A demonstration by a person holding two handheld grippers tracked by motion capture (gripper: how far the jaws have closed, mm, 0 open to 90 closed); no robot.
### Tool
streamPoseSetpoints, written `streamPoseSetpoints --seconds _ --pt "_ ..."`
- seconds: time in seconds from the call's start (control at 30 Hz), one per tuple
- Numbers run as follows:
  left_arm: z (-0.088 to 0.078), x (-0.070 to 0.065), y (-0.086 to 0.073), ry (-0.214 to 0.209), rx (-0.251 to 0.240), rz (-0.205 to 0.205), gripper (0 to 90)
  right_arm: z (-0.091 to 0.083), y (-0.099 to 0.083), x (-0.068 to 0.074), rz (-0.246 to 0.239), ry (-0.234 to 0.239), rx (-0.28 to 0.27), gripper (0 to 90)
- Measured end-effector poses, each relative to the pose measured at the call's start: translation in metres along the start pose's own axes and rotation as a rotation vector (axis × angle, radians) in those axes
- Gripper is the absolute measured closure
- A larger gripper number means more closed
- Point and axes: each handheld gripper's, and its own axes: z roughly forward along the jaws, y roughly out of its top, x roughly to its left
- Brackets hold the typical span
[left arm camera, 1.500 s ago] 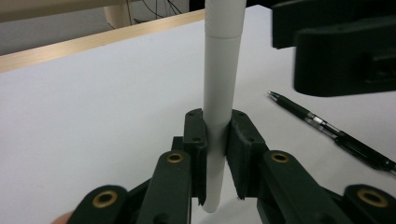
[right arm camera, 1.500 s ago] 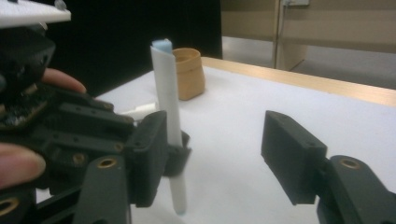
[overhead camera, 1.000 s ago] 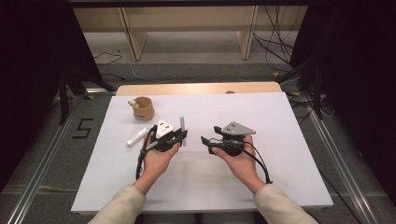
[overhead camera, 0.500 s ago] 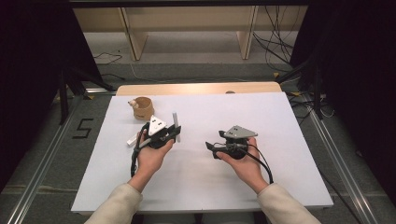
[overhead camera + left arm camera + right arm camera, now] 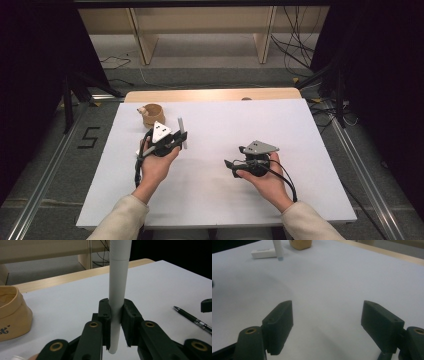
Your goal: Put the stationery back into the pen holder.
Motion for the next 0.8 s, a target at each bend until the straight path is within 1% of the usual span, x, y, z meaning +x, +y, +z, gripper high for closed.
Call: streamPoseSetpoints --seconds 0.1,0.3,0.53,0.7,0.8 --pt "-0.002 0.004 0.002 0.007 -0.007 -0.004 78.4 -0.004 -0.002 0.000 0.004 0.002 -0.005 25.5" --pt "-0.005 0.013 0.007 0.024 -0.025 -0.018 78.4 -0.012 -0.009 -0.002 0.006 -0.012 -0.001 25.7" --pt "-0.008 0.023 0.011 0.045 -0.031 -0.026 78.4 -0.020 -0.014 -0.006 0.017 -0.028 -0.003 25.5" --pt "-0.008 0.032 0.014 0.068 -0.033 -0.020 78.4 -0.023 -0.018 -0.008 0.024 -0.039 0.007 25.4" --pt "-0.009 0.040 0.016 0.082 -0.040 -0.030 78.4 -0.024 -0.019 -0.010 0.027 -0.043 0.005 25.4"
